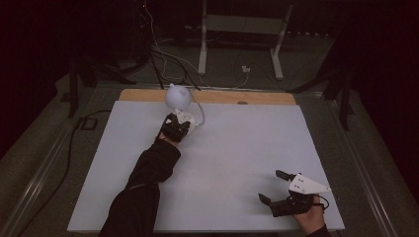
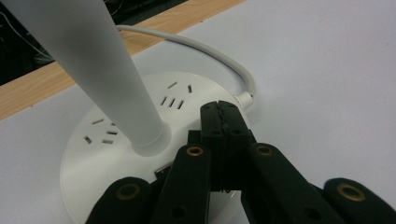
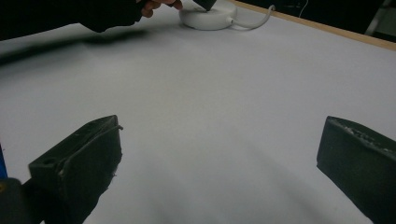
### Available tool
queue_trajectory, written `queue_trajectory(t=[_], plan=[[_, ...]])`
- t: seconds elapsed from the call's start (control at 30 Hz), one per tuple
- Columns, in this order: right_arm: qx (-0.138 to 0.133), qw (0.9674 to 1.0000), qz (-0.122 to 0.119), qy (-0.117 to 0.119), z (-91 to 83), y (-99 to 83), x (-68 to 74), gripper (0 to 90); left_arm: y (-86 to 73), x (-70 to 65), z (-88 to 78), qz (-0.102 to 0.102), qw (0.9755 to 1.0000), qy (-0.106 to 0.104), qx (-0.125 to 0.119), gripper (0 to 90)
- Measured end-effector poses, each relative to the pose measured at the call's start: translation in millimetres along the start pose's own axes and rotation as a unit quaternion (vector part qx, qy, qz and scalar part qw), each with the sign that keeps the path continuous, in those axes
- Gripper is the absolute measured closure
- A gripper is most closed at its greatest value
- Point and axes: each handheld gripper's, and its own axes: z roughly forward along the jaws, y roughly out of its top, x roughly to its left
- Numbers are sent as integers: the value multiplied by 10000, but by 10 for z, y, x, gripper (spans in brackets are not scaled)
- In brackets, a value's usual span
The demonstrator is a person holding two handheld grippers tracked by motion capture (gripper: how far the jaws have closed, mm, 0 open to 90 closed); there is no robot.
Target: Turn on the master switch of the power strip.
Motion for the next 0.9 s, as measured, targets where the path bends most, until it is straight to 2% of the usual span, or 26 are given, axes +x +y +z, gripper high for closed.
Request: queue_trajectory(t=[0.2, 0.27, 0.37, 0.47, 0.63, 0.7, 0.9], plan=[[11, 10000, -11, 7, 6, -1, 4, 0, -6, -11, 7, 106, 9999, 85, -8, 900], [16, 10000, -6, 16, 7, -2, 5, 0, -15, 2, 11, 49, 10000, 79, -37, 900], [31, 10000, -11, 17, 9, -2, 8, 0, -12, -4, 13, 113, 9999, 128, -13, 900], [50, 10000, -14, 25, 13, -6, 6, 0, -15, 14, 5, 90, 9999, 70, 1, 900], [68, 10000, -7, 35, 21, -9, 6, 0, -9, -6, 13, 168, 9998, 117, 27, 900], [73, 10000, -19, 45, 22, -9, 8, 0, -14, 16, 11, 150, 9999, 50, 37, 900], [75, 10000, -10, 46, 24, -11, 6, 0, 3, -10, 23, 206, 9996, 135, 98, 900]])
